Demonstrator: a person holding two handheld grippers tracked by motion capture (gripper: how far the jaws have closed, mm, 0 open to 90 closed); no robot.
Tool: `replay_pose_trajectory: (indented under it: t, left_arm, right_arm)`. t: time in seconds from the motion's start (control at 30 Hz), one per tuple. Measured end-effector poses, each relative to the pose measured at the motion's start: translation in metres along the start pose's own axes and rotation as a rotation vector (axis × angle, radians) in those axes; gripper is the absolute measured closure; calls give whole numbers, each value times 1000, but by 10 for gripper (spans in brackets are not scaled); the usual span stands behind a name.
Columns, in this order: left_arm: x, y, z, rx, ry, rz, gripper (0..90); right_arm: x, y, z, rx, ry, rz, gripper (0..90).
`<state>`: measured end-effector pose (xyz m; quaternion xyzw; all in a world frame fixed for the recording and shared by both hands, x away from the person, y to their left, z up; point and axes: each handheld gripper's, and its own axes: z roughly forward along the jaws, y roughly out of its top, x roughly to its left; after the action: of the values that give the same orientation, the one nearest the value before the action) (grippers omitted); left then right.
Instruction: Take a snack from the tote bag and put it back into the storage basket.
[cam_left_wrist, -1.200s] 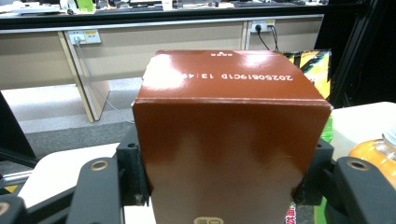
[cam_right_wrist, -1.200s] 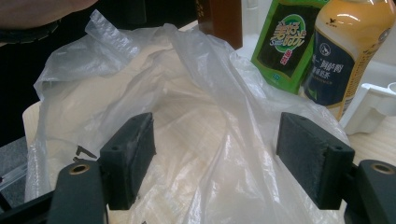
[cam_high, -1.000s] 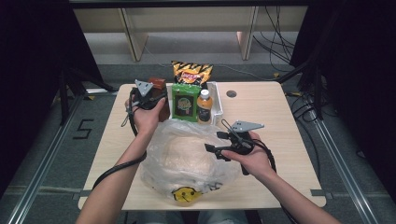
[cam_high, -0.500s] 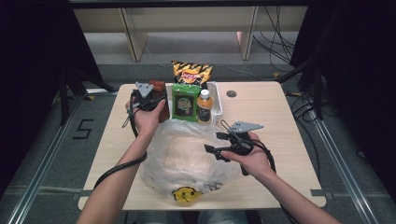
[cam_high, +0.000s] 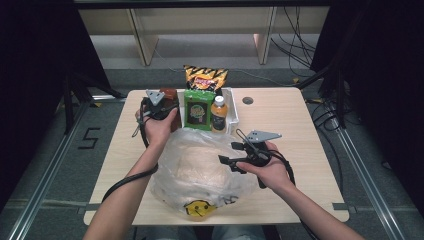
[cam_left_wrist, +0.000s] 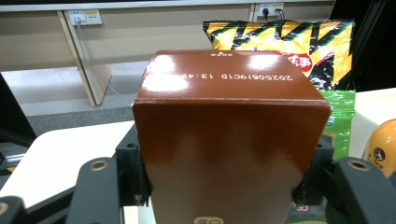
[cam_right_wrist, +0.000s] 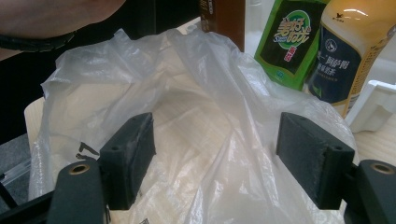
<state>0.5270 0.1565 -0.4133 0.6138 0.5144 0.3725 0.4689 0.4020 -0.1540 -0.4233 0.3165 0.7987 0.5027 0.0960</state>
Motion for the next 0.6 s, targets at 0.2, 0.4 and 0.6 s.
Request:
replay_pose_trajectory:
  t: [0.2,0.4,0.6]
  left_arm:
    - [0,-1,1,5,4,-3,367]
    - [0,-4,3,15,10,-4,366]
    - [1,-5,5,21,11,-7,365]
  right_arm:
    - [1,-1,1,-5,4,16,286]
    - [0,0,0,3,0,2,286]
    - [1,-1,1,-8,1,21,286]
